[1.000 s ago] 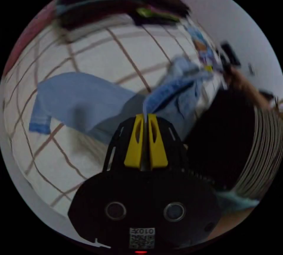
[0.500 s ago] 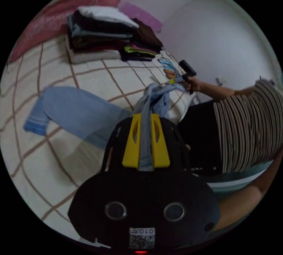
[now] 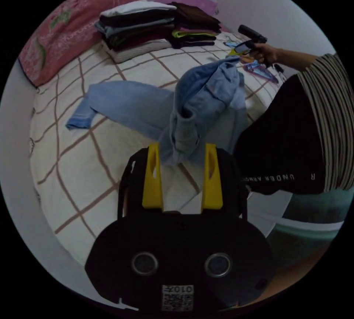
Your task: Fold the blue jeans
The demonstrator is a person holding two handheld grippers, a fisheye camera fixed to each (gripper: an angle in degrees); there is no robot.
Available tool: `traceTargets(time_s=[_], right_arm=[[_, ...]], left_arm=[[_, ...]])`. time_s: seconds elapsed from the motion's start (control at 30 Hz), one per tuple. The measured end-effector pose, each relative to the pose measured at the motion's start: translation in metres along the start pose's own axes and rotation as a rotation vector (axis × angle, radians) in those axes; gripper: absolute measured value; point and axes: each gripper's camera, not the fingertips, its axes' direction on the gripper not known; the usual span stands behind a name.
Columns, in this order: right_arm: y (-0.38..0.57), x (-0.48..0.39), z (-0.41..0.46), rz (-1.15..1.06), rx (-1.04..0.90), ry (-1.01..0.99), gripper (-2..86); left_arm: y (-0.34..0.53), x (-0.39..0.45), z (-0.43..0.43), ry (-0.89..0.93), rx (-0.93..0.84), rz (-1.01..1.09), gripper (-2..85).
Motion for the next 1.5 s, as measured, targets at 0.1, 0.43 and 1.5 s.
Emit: traceTargets(time_s=[0.1,0.43,1.5], right_arm=[[-0.003,-0.012,-0.008,-0.014,-0.012,0.019,3.2],[0.014,-0.081,-0.028,-0.379,0.026,0.27,5.1],[-0.161,-0.184,-0.09,-0.427,-0.247,0.223,12.2]], left_arm=[[-0.012,-0.009,0.022,0.066,0.013,-0.024,11.8],[-0.034,-0.049,0.022,0.242,0.119,-0.218,1.7],[-0.091,0.022,0.022,0.295,0.05,-0.406,0.5]])
